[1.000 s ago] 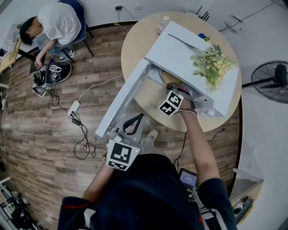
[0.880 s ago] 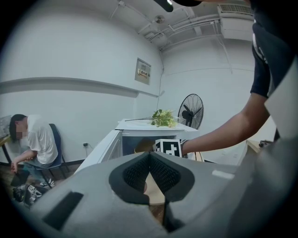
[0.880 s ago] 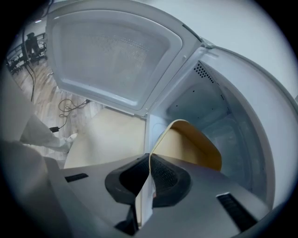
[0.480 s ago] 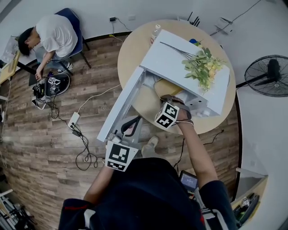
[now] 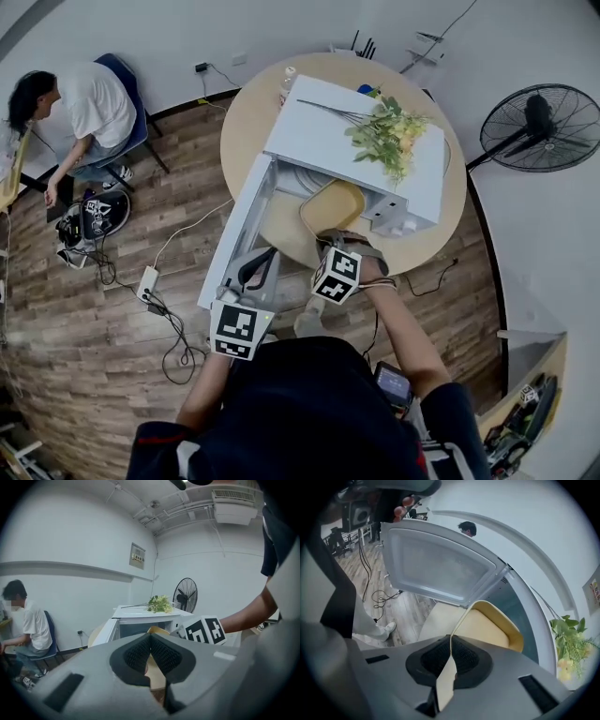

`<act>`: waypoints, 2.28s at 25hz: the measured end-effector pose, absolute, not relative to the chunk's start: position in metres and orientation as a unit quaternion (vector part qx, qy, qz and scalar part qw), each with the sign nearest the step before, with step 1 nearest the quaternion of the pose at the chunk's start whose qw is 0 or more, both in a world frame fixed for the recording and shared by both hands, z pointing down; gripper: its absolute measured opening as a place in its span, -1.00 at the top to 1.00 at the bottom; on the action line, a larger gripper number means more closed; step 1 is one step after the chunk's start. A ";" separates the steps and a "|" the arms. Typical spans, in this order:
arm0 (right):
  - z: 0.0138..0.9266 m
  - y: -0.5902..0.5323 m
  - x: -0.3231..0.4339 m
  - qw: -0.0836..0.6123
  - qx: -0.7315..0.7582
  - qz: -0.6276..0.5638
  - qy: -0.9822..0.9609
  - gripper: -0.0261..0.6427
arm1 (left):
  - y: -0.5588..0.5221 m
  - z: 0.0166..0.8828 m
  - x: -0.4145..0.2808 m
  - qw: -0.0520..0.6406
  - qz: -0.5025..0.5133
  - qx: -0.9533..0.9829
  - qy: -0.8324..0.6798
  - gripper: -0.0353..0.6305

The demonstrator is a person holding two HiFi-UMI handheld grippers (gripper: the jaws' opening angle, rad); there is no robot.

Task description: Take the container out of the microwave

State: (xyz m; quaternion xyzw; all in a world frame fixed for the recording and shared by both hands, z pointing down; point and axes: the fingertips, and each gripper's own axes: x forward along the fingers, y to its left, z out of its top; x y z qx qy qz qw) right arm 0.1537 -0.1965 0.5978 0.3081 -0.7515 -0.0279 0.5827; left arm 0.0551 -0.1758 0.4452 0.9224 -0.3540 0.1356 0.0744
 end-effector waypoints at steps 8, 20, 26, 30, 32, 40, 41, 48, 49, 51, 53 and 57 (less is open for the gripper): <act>0.597 -0.151 0.151 0.588 0.319 -0.004 -0.743 0.88 | -0.166 0.459 0.053 0.067 0.150 0.927 -0.337 0.85; 0.593 -0.113 0.160 0.586 0.350 0.019 -0.731 0.88 | -0.144 0.470 0.072 0.050 0.166 0.941 -0.291 0.85; 0.592 -0.109 0.161 0.582 0.352 0.027 -0.732 0.88 | -0.140 0.473 0.070 0.048 0.172 0.940 -0.290 0.85; 0.592 -0.111 0.162 0.581 0.355 0.028 -0.732 0.88 | -0.145 0.472 0.070 0.043 0.173 0.939 -0.293 0.85; 0.592 -0.112 0.161 0.579 0.355 0.028 -0.733 0.88 | -0.147 0.471 0.070 0.041 0.173 0.939 -0.294 0.85; 0.591 -0.114 0.156 0.582 0.345 0.020 -0.736 0.88 | -0.151 0.466 0.072 0.036 0.171 0.939 -0.295 0.85; 0.591 -0.114 0.155 0.582 0.344 0.019 -0.737 0.88 | -0.151 0.466 0.072 0.036 0.171 0.939 -0.296 0.85; 0.592 -0.114 0.154 0.585 0.338 0.016 -0.737 0.88 | -0.151 0.468 0.070 0.036 0.173 0.938 -0.298 0.85; 0.593 -0.114 0.154 0.587 0.337 0.016 -0.737 0.88 | -0.152 0.467 0.070 0.034 0.173 0.938 -0.298 0.85; 0.594 -0.114 0.154 0.588 0.334 0.015 -0.736 0.88 | -0.153 0.465 0.069 0.031 0.173 0.938 -0.299 0.85; 0.593 -0.115 0.153 0.589 0.333 0.013 -0.736 0.88 | -0.154 0.464 0.068 0.030 0.172 0.937 -0.301 0.85; 0.593 -0.115 0.153 0.592 0.331 0.011 -0.735 0.88 | -0.155 0.463 0.066 0.028 0.173 0.936 -0.304 0.85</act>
